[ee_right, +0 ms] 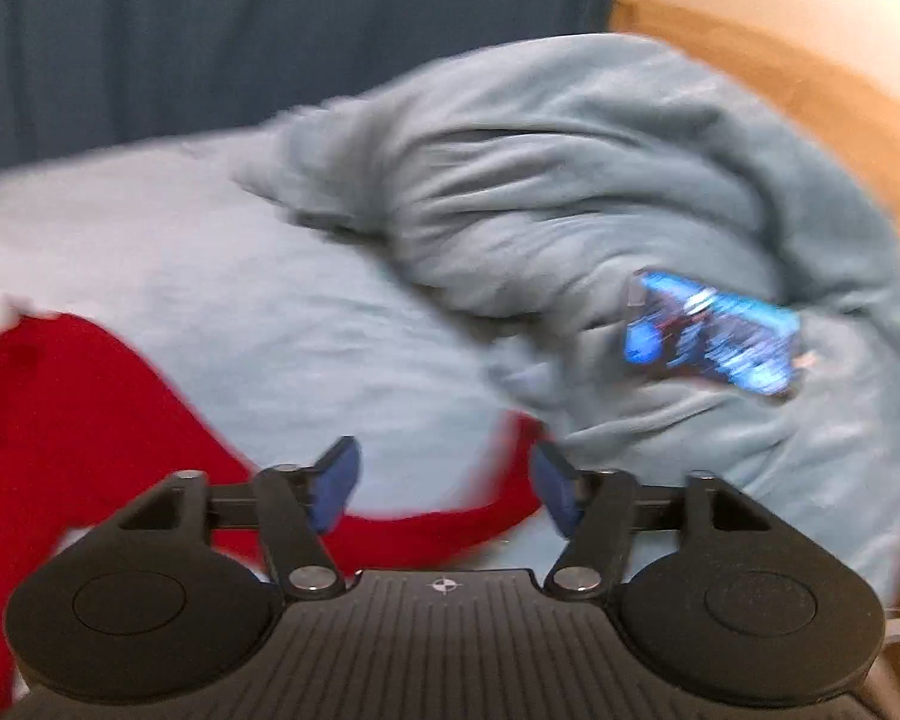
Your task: Fold small clothes
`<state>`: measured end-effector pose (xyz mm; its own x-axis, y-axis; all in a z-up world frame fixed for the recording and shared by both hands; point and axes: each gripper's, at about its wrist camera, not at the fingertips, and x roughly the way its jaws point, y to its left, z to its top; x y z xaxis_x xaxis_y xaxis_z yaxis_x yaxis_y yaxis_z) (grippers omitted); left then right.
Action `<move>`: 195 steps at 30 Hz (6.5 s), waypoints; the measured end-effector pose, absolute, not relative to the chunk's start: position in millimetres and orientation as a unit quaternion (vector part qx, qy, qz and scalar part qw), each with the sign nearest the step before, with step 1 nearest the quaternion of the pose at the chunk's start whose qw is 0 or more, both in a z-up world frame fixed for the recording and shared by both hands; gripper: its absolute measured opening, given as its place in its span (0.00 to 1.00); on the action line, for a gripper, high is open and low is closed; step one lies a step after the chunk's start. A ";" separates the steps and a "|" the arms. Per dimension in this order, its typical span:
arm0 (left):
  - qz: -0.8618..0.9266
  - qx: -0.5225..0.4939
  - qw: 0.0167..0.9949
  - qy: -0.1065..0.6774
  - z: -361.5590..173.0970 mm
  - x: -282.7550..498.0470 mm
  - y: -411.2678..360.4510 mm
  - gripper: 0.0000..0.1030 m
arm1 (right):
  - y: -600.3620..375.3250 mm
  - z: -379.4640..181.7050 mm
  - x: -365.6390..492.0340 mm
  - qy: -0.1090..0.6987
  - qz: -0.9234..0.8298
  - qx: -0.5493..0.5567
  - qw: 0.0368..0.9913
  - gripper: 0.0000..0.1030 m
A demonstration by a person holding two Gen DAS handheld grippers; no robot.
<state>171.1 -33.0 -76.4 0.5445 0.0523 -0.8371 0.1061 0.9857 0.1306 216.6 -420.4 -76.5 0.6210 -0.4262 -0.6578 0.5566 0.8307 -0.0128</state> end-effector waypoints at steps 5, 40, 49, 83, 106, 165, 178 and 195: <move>-0.107 0.083 0.838 0.528 -114.9 195.1 -69.0 1.00 | -341.5 -138.0 164.9 0.390 -0.070 0.242 0.886 0.76; -0.009 0.045 0.878 0.477 -126.4 208.9 41.8 1.00 | -331.4 -126.9 154.9 0.410 -0.076 0.200 0.886 0.13; 0.015 -0.050 0.815 0.577 -198.4 263.6 55.5 1.00 | -389.6 -171.9 161.1 0.440 -0.148 0.224 0.857 0.08; 0.016 0.069 0.840 0.538 -205.4 273.0 56.6 1.00 | -401.6 -201.9 141.3 0.392 -0.231 0.195 0.869 0.73; 0.040 0.059 0.843 0.532 -185.6 317.9 67.1 1.00 | -321.1 -216.9 127.6 0.467 -0.139 0.128 0.864 0.79; -0.080 -0.076 0.876 0.469 -132.4 280.4 106.3 0.99 | -463.6 -176.0 282.3 0.370 -0.156 0.337 0.851 0.63; 0.009 -0.077 0.801 0.594 -178.2 165.4 205.5 1.00 | -443.8 -192.2 290.2 0.367 -0.140 0.346 0.852 0.63; 0.053 -0.163 0.835 0.523 -124.7 192.5 244.5 1.00 | -480.4 -176.6 429.0 0.300 -0.240 0.203 0.901 0.31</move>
